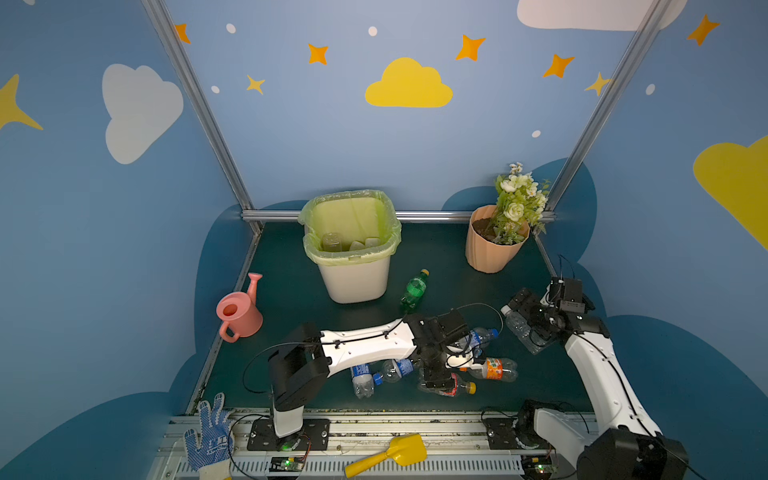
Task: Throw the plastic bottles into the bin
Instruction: 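Lower the left gripper onto the yellow-capped red-label bottle nearest the robot, then close the left gripper on the red-label bottle and lift it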
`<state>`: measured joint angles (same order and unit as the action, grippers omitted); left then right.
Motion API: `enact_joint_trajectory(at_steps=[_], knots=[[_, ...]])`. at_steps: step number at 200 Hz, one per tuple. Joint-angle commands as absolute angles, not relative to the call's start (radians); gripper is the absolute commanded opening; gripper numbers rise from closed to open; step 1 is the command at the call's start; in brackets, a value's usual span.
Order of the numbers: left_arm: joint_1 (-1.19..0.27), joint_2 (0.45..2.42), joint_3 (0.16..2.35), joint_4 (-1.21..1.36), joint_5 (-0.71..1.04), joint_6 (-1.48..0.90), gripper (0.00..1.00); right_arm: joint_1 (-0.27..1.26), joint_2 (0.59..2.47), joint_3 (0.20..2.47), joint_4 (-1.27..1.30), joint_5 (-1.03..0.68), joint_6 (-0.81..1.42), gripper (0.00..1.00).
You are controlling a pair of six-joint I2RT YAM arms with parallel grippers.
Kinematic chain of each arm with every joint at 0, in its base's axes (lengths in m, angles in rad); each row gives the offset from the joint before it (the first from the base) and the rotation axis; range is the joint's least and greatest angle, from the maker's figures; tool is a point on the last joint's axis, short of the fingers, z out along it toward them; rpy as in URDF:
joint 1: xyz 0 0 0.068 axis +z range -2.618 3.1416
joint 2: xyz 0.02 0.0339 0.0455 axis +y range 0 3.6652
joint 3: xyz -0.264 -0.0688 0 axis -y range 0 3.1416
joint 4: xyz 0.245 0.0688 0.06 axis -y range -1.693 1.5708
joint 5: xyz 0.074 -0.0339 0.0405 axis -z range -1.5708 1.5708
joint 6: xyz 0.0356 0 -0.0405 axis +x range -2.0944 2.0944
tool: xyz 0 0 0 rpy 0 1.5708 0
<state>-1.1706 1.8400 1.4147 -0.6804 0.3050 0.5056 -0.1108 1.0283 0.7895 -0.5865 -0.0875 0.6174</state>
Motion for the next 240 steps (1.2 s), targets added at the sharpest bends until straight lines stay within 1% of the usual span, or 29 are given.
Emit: enact_joint_trajectory(at_steps=[1, 25, 77, 139, 187, 240], knots=[[-1.19, 1.887, 1.451, -0.753, 0.286, 0.551, 0.77, -0.119, 1.007, 0.772, -0.574, -0.101, 0.626, 0.96], [-1.192, 1.921, 1.463, -0.76, 0.299, 0.554, 0.76, -0.123, 1.002, 0.767, -0.574, -0.105, 0.627, 0.96], [-1.201, 1.985, 1.482, -0.771, 0.263, 0.567, 0.76, -0.135, 0.991, 0.764, -0.573, -0.115, 0.629, 0.96], [-1.201, 2.022, 1.5, -0.776, 0.267, 0.566, 0.73, -0.15, 0.99, 0.757, -0.561, -0.14, 0.636, 0.96], [-1.203, 2.028, 1.506, -0.784, 0.267, 0.565, 0.66, -0.163, 0.988, 0.751, -0.555, -0.153, 0.638, 0.96], [-1.204, 2.017, 1.519, -0.797, 0.244, 0.548, 0.54, -0.173, 0.986, 0.745, -0.552, -0.164, 0.641, 0.96]])
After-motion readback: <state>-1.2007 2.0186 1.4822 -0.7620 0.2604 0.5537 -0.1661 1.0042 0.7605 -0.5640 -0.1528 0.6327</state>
